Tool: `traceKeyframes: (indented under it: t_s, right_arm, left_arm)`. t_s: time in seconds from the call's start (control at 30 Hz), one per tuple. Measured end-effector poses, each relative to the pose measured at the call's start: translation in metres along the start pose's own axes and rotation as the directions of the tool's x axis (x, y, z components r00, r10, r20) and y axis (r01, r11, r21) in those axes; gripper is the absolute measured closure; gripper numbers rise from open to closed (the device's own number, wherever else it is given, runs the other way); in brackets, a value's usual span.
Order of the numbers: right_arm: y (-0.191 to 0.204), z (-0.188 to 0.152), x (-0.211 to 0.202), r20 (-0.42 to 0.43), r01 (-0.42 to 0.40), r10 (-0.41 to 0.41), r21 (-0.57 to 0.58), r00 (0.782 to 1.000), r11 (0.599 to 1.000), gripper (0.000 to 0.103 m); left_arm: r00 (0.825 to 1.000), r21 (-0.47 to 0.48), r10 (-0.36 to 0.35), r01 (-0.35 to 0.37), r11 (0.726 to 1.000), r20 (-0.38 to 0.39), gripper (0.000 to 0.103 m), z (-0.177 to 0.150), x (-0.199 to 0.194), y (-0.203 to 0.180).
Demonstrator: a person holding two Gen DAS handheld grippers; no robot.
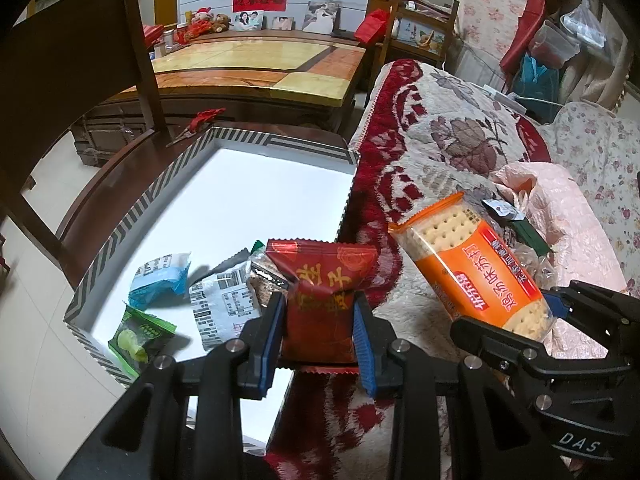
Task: Organize snacks
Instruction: 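Carry the red candy packet and orange cracker pack over the white tray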
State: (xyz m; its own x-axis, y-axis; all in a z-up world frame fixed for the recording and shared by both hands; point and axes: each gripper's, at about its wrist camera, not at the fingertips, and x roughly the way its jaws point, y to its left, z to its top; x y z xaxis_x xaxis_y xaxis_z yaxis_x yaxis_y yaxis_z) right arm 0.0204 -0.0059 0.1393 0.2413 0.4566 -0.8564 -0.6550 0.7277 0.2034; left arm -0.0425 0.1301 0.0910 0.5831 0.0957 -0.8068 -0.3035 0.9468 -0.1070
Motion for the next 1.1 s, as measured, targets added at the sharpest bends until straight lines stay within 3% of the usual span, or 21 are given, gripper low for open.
traceKeyframes:
  t_s: [0.57,1.1]
  right_arm:
    - [0.020,0.017,0.011,-0.010,-0.019,0.018,-0.052,1.000,0.998,0.051]
    - [0.052,0.047,0.056,-0.080,-0.056,0.047,-0.120,0.996,0.991,0.051]
  left_arm:
    - [0.999,-0.057,0.041,-0.041,0.998,0.005,0.068,0.001,-0.002,0.033]
    - [0.992,-0.171,0.125,-0.128,0.977,-0.026,0.068,0.000,0.011,0.094]
